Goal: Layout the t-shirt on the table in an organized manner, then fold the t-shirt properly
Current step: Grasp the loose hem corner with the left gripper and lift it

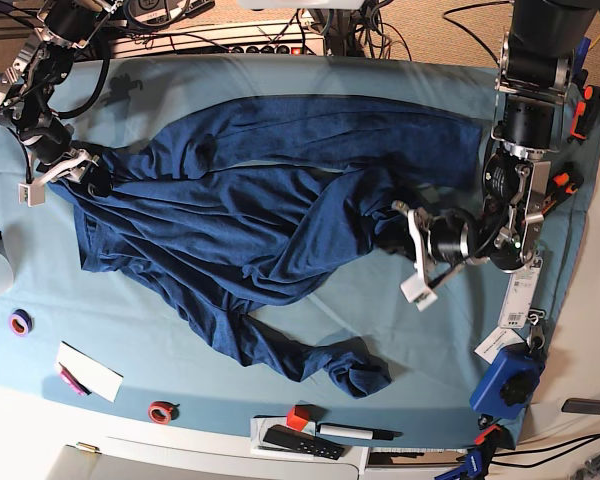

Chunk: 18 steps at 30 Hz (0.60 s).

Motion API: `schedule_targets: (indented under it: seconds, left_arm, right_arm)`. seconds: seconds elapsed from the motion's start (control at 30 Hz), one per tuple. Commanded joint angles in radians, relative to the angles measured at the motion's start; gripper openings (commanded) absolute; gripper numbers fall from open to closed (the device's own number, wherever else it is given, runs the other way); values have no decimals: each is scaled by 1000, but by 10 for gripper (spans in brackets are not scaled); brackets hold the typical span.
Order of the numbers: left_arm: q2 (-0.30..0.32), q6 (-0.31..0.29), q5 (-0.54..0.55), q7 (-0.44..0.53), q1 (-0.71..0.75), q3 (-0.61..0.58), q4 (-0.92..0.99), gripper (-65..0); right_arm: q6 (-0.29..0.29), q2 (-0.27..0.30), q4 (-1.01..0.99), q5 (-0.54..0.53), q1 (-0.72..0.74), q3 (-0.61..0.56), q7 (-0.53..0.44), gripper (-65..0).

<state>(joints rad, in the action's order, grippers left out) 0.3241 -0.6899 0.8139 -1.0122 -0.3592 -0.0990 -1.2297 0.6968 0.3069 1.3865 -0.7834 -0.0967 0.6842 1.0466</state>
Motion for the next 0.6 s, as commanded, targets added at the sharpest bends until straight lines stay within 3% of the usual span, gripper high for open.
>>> schedule_targets:
  seconds: [0.0, 0.43, 0.57]
  left_arm:
    - [6, -8, 25, 30, -49, 3, -15, -650]
    - [11, 20, 23, 52, -318, 3, -16, -650]
    - [11, 19, -26, 56, -366, 3, -16, -650]
  right_arm:
    - [1, 17, 12, -13, 8, 3, -10, -280]
    - [1, 17, 12, -12, 8, 3, -7, -280]
    - [1, 17, 12, -12, 8, 3, -8, -280]
